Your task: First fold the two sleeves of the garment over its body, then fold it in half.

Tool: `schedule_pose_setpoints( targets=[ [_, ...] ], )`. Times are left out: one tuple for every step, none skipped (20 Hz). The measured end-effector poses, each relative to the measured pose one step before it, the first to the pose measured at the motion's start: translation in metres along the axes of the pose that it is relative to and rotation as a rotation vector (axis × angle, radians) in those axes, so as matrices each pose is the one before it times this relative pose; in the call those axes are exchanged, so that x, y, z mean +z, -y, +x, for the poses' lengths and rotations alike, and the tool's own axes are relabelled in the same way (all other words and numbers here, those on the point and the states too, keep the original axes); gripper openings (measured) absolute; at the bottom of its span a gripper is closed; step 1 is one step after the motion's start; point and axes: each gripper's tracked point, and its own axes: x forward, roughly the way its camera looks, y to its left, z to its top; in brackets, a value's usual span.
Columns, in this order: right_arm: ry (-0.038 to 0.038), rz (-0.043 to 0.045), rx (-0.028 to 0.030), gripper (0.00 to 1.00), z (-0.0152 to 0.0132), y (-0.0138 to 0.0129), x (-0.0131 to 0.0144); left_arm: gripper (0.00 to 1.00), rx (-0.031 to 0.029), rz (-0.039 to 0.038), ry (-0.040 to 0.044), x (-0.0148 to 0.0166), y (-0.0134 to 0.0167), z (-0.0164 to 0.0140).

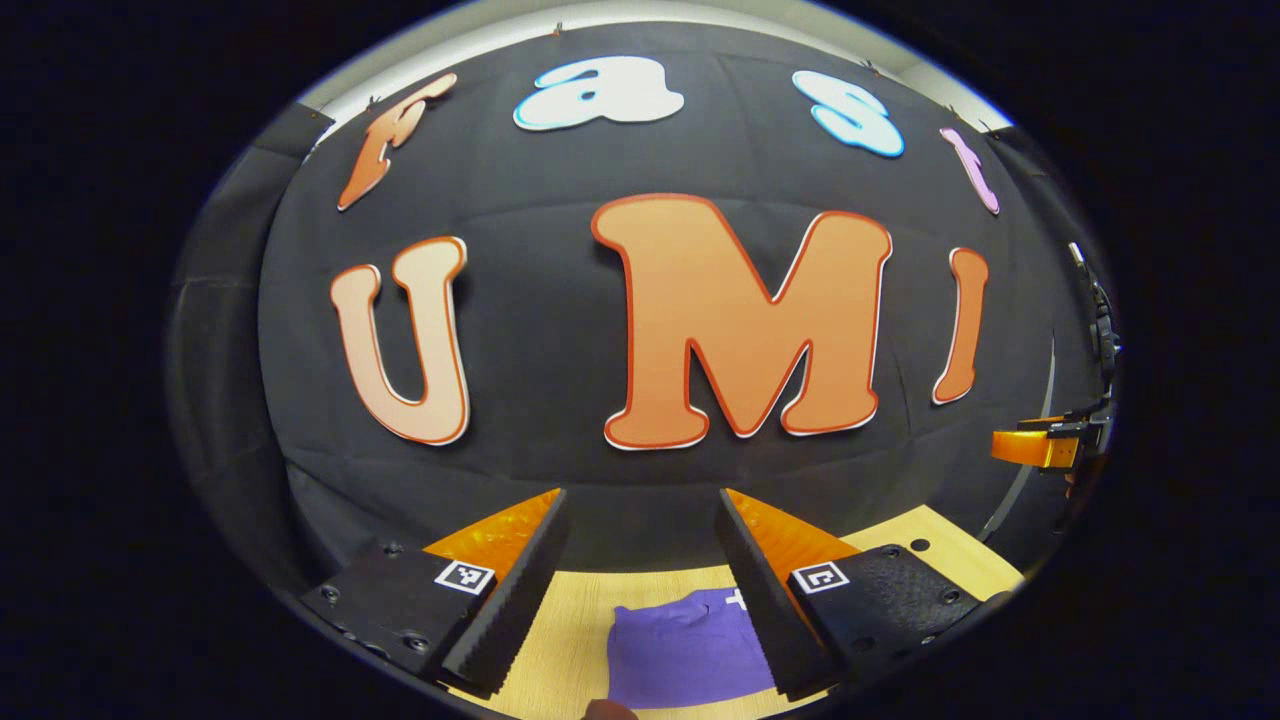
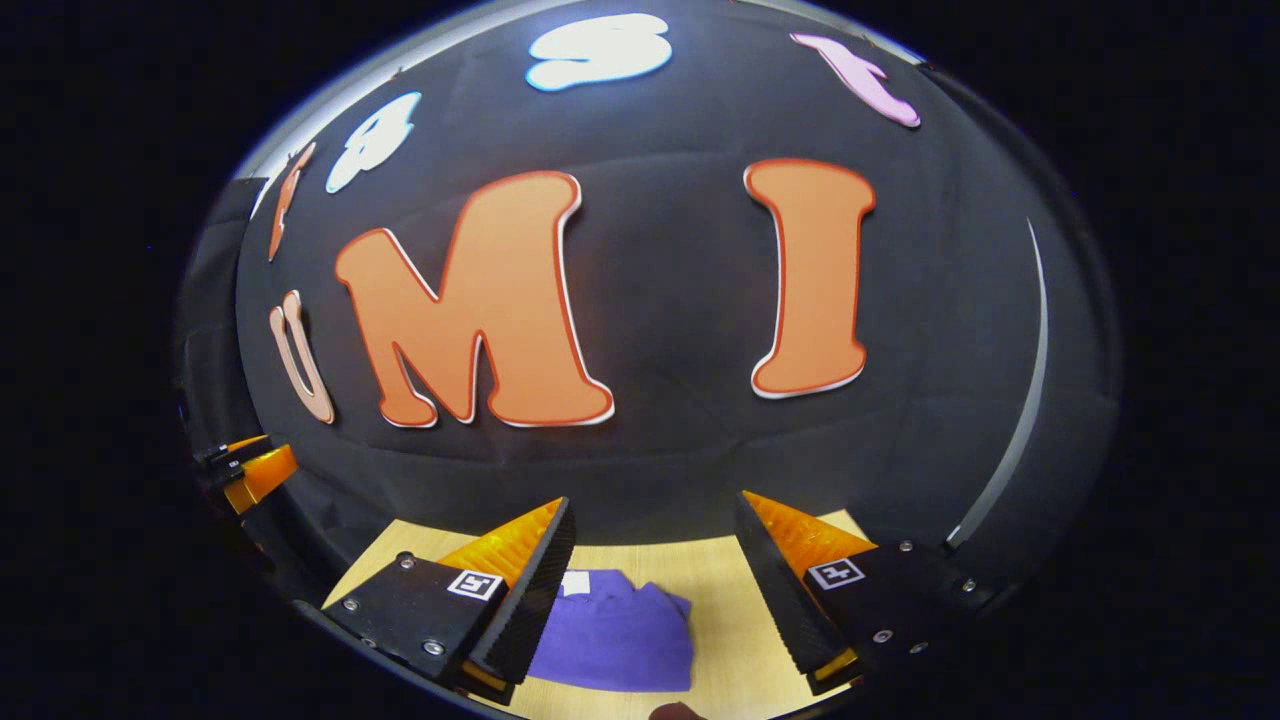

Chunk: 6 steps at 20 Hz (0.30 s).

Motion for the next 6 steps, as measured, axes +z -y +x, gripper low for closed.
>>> schedule_pose_setpoints(
  targets=[
    [0.02763,-0.01076,-0.00001,0.95,-0.00121,-0.00189,0.00499,0.93,0.00206,-0.00709,0.01534,0.00423,0.00204,-0.00997],
    [0.02202,-0.00805,0.00238,0.95,-0.00066,-0.00136,0.00429,0.92,-0.00363,-0.00043,0.01558,0.00473,0.00198,-0.00967],
    [0.02063,-0.00443,0.00055,0.95,-0.00187,-0.00153,0.00445,0.92,0.00472,0.00057,0.01601,0.00449,0.00127,-0.00985],
    [0.01747,-0.00327,0.00281,1.0,-0.00209,-0.0011,0.00366,0.92,0.00324,0.00302,0.01881,0.00331,0.00099,-0.0101],
    [0.0215,-0.00193,0.00005,1.0,-0.00277,-0.00106,0.00492,0.92,-0.00051,-0.00042,0.01332,0.00331,0.00199,-0.0079],
    [0.01933,-0.00496,0.00138,1.0,-0.00154,-0.00142,0.00376,0.92,0.0043,0.00055,0.01486,0.00163,0.0017,-0.00898]
  ],
)
